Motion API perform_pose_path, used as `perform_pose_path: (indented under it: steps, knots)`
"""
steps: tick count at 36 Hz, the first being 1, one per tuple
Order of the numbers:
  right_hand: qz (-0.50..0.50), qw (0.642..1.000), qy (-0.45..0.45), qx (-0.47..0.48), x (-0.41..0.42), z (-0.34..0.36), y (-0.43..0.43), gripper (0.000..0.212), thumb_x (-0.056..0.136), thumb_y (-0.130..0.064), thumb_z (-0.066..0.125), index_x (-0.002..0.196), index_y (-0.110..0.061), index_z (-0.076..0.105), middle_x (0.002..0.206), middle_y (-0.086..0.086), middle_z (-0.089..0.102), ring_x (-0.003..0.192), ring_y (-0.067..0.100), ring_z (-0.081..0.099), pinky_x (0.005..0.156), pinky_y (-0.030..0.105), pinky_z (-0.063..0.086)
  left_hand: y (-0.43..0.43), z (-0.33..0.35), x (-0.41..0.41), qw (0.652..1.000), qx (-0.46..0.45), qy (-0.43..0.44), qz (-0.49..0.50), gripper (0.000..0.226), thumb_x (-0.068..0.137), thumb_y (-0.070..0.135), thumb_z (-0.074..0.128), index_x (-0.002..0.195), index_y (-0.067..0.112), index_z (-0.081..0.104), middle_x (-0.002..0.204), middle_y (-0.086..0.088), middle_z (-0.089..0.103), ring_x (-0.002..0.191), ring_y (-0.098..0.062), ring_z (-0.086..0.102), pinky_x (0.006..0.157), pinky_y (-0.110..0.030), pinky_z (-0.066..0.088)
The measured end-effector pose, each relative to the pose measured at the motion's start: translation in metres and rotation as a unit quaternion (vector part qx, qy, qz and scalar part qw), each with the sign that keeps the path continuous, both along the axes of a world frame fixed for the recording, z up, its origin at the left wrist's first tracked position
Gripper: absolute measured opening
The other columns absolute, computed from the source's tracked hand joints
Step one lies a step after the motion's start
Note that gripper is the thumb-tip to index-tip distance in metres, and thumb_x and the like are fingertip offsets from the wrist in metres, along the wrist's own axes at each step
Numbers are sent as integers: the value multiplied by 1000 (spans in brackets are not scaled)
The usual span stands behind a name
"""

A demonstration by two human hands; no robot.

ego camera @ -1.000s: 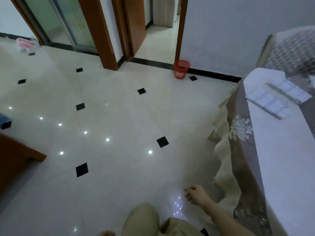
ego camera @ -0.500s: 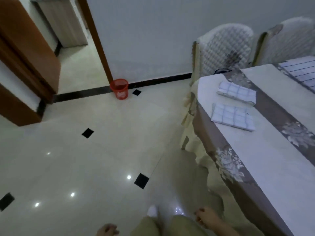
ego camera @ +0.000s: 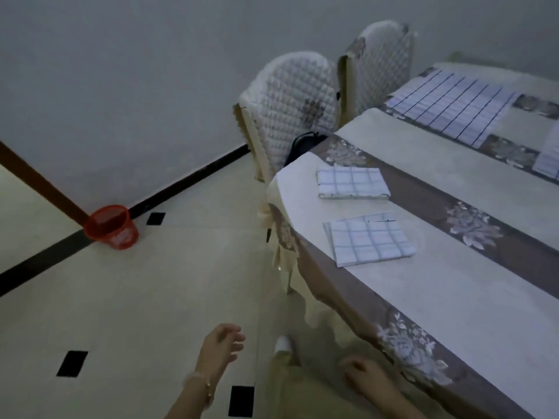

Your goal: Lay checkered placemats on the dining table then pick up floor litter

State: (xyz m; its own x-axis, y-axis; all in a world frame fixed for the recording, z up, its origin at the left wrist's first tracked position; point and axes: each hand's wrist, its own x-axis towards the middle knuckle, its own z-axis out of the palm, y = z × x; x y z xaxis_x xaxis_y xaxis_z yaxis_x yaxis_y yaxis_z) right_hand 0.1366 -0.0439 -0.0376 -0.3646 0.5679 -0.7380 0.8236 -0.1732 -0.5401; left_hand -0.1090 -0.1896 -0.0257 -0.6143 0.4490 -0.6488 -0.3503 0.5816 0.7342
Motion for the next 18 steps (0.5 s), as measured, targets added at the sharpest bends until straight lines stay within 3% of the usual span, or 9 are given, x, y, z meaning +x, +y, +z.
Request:
perform_pose_path:
  steps: [2,5,7,9,12,14,16,18]
  knots:
    - [13,997,64,36,-31,27,14,18,92,-9,53,88,-17,68,73,-6,65,71,13,62,63,14,45,26,8,-8,996,7,37,-77,18,93,1,46,84,10,59,82,-12,65,70,-22,59,64,-26,45]
    - [-8,985,160,58,-69,58,38,22,92,-7,53,86,-23,66,78,-7,67,69,-2,63,67,9,48,68,27,-32,975,28,123,-181,23,91,0,47,84,17,60,79,-4,67,73,-16,62,62,-11,46]
    - [-43,976,193,93,-87,77,53,26,94,-9,51,86,-27,68,83,-5,70,80,1,65,75,15,53,99,42,-50,952,47,196,-232,21,92,6,50,85,22,61,84,2,68,81,-12,64,68,-13,48]
    - [-100,963,211,136,-98,95,71,25,95,-16,50,87,-31,67,87,-9,70,85,1,65,74,15,53,130,55,-65,918,67,273,-279,15,93,13,52,94,22,64,90,5,68,86,-9,62,75,-22,50]
    - [-173,938,190,233,-103,107,104,24,94,-18,50,90,-37,64,88,-15,69,89,-1,63,69,6,46,173,65,-81,843,104,390,-355,20,92,15,51,107,18,65,103,4,66,95,-13,59,81,-25,46]
    - [-220,922,162,274,-100,105,126,21,94,-14,51,98,-31,64,96,-11,69,95,6,63,68,3,43,201,66,-89,785,118,440,-421,28,92,14,51,118,14,62,117,-1,63,109,-18,56,90,-22,40]
    - [-247,916,107,297,-93,99,142,25,93,-12,50,113,-22,61,111,-2,66,103,14,59,77,11,44,225,60,-95,720,110,473,-496,37,94,18,48,130,13,53,133,-3,55,125,-17,47,103,-22,32]
    - [-247,915,17,320,-85,92,154,34,92,-11,50,125,-16,56,126,6,59,113,23,54,91,31,43,243,51,-99,657,89,499,-558,46,96,25,41,142,16,39,147,-2,40,138,-14,32,113,-25,22]
